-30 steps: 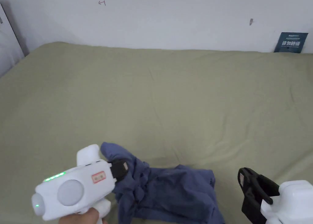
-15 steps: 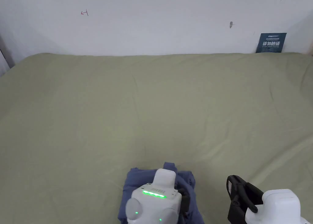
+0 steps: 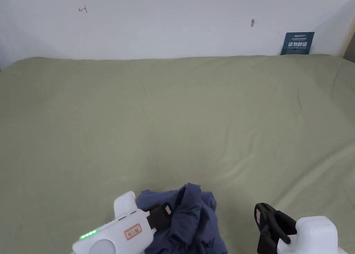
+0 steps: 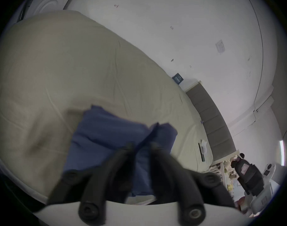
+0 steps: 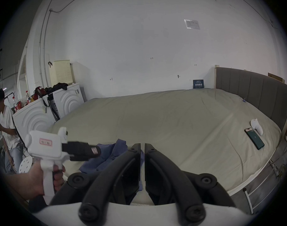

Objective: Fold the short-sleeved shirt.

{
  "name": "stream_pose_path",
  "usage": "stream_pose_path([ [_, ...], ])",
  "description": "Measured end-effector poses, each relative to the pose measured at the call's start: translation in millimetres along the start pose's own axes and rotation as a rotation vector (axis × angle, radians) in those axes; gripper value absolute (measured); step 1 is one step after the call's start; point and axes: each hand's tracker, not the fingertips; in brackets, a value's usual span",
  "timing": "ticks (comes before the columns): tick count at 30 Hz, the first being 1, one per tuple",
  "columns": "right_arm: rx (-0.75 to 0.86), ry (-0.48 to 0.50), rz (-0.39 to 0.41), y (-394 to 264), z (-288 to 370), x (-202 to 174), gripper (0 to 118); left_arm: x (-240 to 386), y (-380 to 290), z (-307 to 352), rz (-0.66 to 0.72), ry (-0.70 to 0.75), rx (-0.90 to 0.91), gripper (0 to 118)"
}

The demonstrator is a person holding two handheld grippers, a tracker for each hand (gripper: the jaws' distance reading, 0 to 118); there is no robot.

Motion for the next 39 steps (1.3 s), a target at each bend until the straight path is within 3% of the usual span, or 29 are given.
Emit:
stream_pose_path([
  [5,-0.022,-0.021,0.008,-1.6,-3.9,5.8,8,16.3,-35.6,-49.3,0.04,-0.045,-0.128,10],
  [8,-0.032,-0.031,0.013,-1.9,-5.8,9.3,8,38.3,-46.5,-64.3,-0.023,-0.1,-0.177,10],
  [10,-0.043,-0.034,0.013,-1.5,-9.0,10.1,8,49.9,-48.1,-66.2,-0.13,-0.057,-0.199,10],
  [12,-0.053,-0.025,0.008,-0.7,-13.1,8.5,8,46.1,-47.1,-65.1,-0.113,-0.056,-0.186,10],
  [17,-0.149,0.106,0.002,-0.6,-54.7,-10.0,8,48.2,-34.6,-7.5,-0.256,-0.08,-0.12,10],
  [20,-0.21,0.189,-0.075,-13.5,-99.2,-16.1,8,29.9,-19.1,35.5,-0.229,-0.088,-0.065,14],
  [21,-0.246,0.231,-0.137,-20.5,-116.0,-14.8,8,20.4,-11.3,49.3,-0.232,-0.07,-0.032,32],
  [23,-0.331,0.355,-0.27,-36.5,-141.6,-5.4,8,1.3,1.2,67.6,-0.235,-0.038,0.0,105],
  [24,-0.373,0.401,-0.319,-46.2,-152.0,-1.8,8,-11.8,7.7,72.5,-0.228,-0.042,-0.011,116],
  [26,-0.443,0.371,-0.261,-61.0,-162.0,0.7,8,-40.0,18.5,77.1,-0.189,-0.068,-0.017,117],
  [28,-0.512,0.243,-0.176,-73.2,-168.8,5.5,8,-68.3,26.5,73.2,-0.086,-0.083,-0.055,117],
  [29,-0.52,0.227,-0.194,-77.1,-171.3,10.3,7,-80.2,28.3,67.2,-0.029,-0.094,-0.086,117],
  [31,-0.473,0.291,-0.349,-78.5,-170.0,21.9,7,-105.0,31.5,45.9,0.079,-0.151,-0.141,117],
  [35,-0.462,0.271,-0.307,-75.3,-167.7,20.4,7,-126.4,12.9,-8.4,0.356,-0.393,-0.266,116],
  [37,-0.462,0.271,-0.288,-74.8,-167.4,19.1,7,-113.1,8.4,-25.7,0.39,-0.598,-0.239,115],
  [38,-0.459,0.267,-0.282,-74.2,-167.1,18.8,7,-107.2,6.7,-34.9,0.347,-0.554,-0.252,113],
  [39,-0.46,0.265,-0.282,-73.4,-166.6,16.8,7,-105.3,8.1,-39.4,0.301,-0.466,-0.245,99],
])
